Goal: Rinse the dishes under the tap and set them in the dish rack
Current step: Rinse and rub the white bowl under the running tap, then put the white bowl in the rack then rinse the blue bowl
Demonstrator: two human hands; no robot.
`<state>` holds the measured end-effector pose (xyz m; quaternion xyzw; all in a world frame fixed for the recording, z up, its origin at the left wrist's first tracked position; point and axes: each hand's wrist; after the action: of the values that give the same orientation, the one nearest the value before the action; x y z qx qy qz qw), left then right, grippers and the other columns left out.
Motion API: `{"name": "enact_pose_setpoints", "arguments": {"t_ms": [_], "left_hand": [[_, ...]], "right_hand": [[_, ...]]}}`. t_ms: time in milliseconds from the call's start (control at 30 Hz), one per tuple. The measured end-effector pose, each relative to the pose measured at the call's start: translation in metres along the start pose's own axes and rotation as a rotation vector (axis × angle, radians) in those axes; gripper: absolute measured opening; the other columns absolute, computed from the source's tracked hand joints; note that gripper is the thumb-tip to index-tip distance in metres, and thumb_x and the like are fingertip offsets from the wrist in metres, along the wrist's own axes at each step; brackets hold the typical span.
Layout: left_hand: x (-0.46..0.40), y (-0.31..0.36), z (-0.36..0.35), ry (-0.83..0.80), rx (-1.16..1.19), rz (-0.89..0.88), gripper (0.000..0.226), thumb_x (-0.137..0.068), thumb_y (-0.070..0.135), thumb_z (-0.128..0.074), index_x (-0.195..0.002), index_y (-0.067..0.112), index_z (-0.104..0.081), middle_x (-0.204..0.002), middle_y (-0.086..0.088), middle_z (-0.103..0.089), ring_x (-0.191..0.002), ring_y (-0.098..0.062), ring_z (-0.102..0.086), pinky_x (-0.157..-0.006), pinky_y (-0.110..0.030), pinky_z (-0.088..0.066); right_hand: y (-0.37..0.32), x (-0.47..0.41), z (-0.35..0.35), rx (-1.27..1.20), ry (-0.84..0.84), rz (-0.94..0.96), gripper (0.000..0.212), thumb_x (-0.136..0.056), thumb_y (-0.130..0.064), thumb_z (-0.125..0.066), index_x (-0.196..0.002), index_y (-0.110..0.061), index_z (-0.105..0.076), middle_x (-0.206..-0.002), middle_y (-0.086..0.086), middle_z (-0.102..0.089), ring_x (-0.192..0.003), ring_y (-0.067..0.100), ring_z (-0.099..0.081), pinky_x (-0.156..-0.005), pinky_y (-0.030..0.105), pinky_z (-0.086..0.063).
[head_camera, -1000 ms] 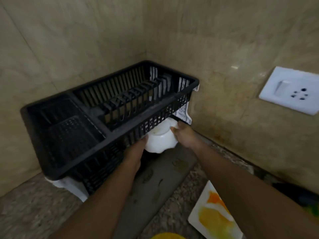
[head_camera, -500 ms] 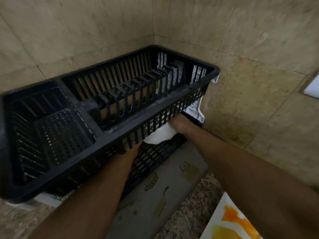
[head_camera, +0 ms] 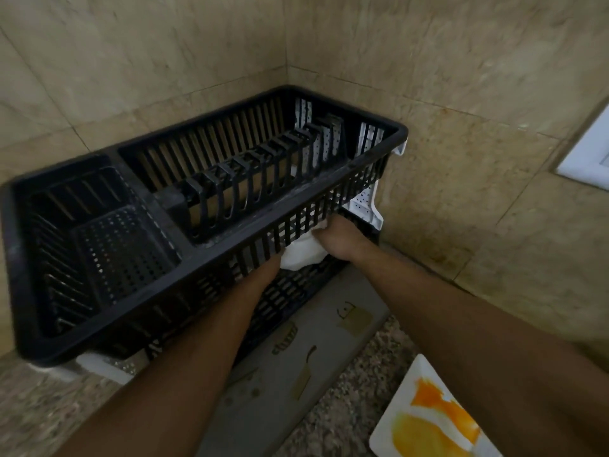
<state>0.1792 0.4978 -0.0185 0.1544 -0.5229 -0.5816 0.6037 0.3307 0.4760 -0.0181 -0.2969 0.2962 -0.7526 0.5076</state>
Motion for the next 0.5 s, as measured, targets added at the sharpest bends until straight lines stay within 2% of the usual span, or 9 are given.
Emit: {"name": "enact_pose_setpoints", "arguments": {"t_ms": [67, 133, 200, 233, 300, 400, 500], "left_hand": [[0.006, -0.004, 0.001, 0.007, -0.015, 0.025, 0.063, -0.103, 0.040, -0.037, -0.153, 0.006, -0.021, -0.160, -0.012, -0.022, -0.145, -0.027, -0.025, -0.114, -0.027, -0.022], [0.018, -0.014, 0.005, 0.065, -0.159, -0.033, 0.066, -0.099, 0.049, -0.042, -0.154, 0.016, -0.024, -0.159, -0.009, -0.027, -0.142, -0.027, -0.031, -0.118, -0.033, -0.023], [0.038, -0.021, 0.003, 0.163, -0.297, -0.226, 0.052, -0.098, 0.038, -0.049, -0.145, 0.018, -0.043, -0.147, -0.011, -0.046, -0.131, -0.028, -0.046, -0.114, -0.037, -0.033], [0.048, -0.025, -0.001, 0.205, -0.310, -0.321, 0.042, -0.096, 0.029, -0.053, -0.136, 0.016, -0.054, -0.137, -0.013, -0.056, -0.124, -0.027, -0.052, -0.111, -0.035, -0.038], [0.084, -0.026, -0.005, 0.235, -0.293, -0.461, 0.030, -0.092, 0.016, -0.058, -0.121, 0.011, -0.065, -0.124, -0.012, -0.063, -0.115, -0.024, -0.057, -0.103, -0.027, -0.040], [0.141, -0.030, -0.014, 0.153, -0.302, -0.477, 0.026, -0.092, 0.015, -0.058, -0.117, 0.011, -0.066, -0.120, -0.007, -0.065, -0.108, -0.020, -0.059, -0.090, -0.023, -0.042], [0.205, -0.037, -0.031, 0.067, -0.394, -0.460, 0.030, -0.094, 0.018, -0.055, -0.121, 0.012, -0.064, -0.124, -0.009, -0.063, -0.111, -0.027, -0.060, -0.093, -0.034, -0.048]], "right_hand": [[-0.001, 0.019, 0.006, 0.006, 0.028, 0.023, 0.040, -0.098, -0.022, -0.050, -0.136, -0.007, -0.051, -0.138, 0.009, -0.054, -0.126, 0.023, -0.050, -0.091, 0.019, -0.032], [0.000, 0.039, 0.011, 0.021, 0.049, 0.013, 0.044, -0.097, -0.024, -0.052, -0.138, -0.007, -0.050, -0.140, 0.009, -0.052, -0.129, 0.024, -0.048, -0.095, 0.020, -0.033], [-0.001, 0.065, 0.019, 0.037, 0.038, -0.004, 0.044, -0.097, -0.025, -0.053, -0.138, -0.011, -0.052, -0.144, 0.008, -0.050, -0.131, 0.024, -0.047, -0.098, 0.021, -0.033], [-0.001, 0.078, 0.023, 0.049, 0.029, 0.000, 0.041, -0.097, -0.025, -0.053, -0.136, -0.012, -0.055, -0.142, 0.006, -0.052, -0.129, 0.023, -0.049, -0.097, 0.021, -0.035], [0.000, 0.114, 0.033, 0.055, 0.032, 0.025, 0.033, -0.098, -0.023, -0.053, -0.127, -0.013, -0.062, -0.134, 0.004, -0.060, -0.121, 0.021, -0.055, -0.092, 0.022, -0.039], [0.007, 0.176, 0.047, 0.000, 0.049, 0.019, 0.025, -0.099, -0.019, -0.051, -0.119, -0.015, -0.066, -0.125, 0.003, -0.064, -0.113, 0.020, -0.059, -0.093, 0.029, -0.045], [0.022, 0.252, 0.064, -0.051, 0.039, -0.025, 0.020, -0.100, -0.019, -0.050, -0.111, -0.020, -0.066, -0.115, 0.006, -0.066, -0.094, 0.023, -0.063, -0.083, 0.036, -0.052]]}}
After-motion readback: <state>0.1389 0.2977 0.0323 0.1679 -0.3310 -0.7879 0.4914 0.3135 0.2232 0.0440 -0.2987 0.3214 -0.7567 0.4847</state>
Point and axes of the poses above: each hand's wrist, its own x-axis away from the middle knuckle, its own z-axis out of the back of the hand, y = z × x
